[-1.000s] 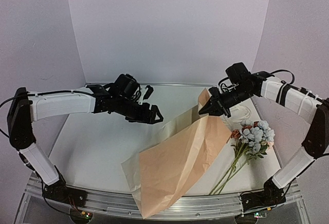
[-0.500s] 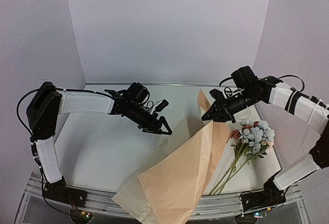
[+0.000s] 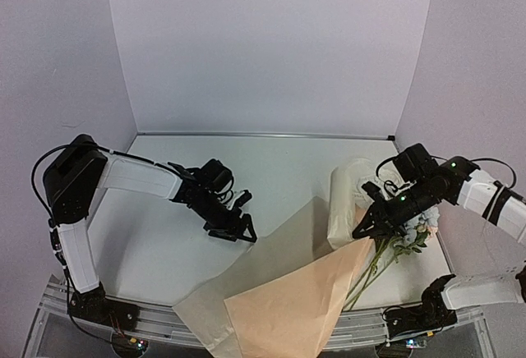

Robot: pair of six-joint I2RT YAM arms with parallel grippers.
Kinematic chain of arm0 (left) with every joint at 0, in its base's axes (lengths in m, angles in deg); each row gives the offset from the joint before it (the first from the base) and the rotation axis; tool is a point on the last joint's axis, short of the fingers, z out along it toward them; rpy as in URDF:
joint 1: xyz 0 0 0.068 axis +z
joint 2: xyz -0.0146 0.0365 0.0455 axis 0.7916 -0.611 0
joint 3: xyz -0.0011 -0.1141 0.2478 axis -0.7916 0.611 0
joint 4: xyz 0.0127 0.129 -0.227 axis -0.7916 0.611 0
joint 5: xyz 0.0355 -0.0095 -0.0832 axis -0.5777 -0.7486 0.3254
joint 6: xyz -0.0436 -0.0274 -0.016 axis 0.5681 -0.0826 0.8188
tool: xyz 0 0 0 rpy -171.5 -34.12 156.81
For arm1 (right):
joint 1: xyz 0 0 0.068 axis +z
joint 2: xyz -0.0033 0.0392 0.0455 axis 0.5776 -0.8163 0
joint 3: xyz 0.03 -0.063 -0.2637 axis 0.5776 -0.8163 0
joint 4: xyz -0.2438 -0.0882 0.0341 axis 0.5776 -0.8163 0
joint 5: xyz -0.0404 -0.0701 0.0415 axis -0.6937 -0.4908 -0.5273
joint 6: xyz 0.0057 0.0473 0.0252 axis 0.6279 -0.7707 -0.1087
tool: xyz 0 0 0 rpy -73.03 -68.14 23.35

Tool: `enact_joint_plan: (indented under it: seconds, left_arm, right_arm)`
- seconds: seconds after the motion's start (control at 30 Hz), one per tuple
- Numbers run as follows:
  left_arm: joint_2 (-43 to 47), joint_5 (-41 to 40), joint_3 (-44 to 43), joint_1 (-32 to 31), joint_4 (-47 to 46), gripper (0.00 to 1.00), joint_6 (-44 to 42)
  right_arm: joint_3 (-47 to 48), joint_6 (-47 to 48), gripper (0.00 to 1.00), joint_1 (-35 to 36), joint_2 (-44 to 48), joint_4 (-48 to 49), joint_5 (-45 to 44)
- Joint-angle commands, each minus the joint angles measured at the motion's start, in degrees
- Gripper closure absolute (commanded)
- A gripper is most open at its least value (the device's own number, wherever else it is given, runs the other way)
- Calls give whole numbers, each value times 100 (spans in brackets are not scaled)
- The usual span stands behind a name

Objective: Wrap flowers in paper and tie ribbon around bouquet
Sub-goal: Unfold the folded wrapping paper at the center of the board.

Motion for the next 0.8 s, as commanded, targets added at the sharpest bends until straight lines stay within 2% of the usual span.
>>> enact_joint_plan:
  seconds: [0.0,0.17,0.33,0.43,0.57,0.63,0.67,0.77]
  left_arm:
    - [-50,-128,-74,-287,139,21,-23]
    - [-430,-442,-356,-574,338,23,-69]
    - [-776,-920,-832,-758,714,31,-165]
    - [-903,-1118,-1026,-823,857,45,-184]
    - [-920,-1476,-1142,-839,997,80,-171]
    - [-839,-1692,-1150,-829,1030,94,-160]
    - [-784,-1858,-1149,-813,1059,98,-148]
    - [-564,-2246,-1111,-613,1123,100,-111]
  right_arm:
    - [-249,113,100,29,256,-220,-821]
    - [-360,75,100,90,324,-384,-1069]
    - [-403,100,100,176,441,-519,-1224]
    - [-392,115,100,197,457,-576,-1297]
    - [-318,118,100,226,445,-629,-1344]
    - [-251,122,100,257,430,-650,-1373]
    - [-203,125,100,276,409,-661,-1387]
    - [39,149,100,417,297,-701,-1489]
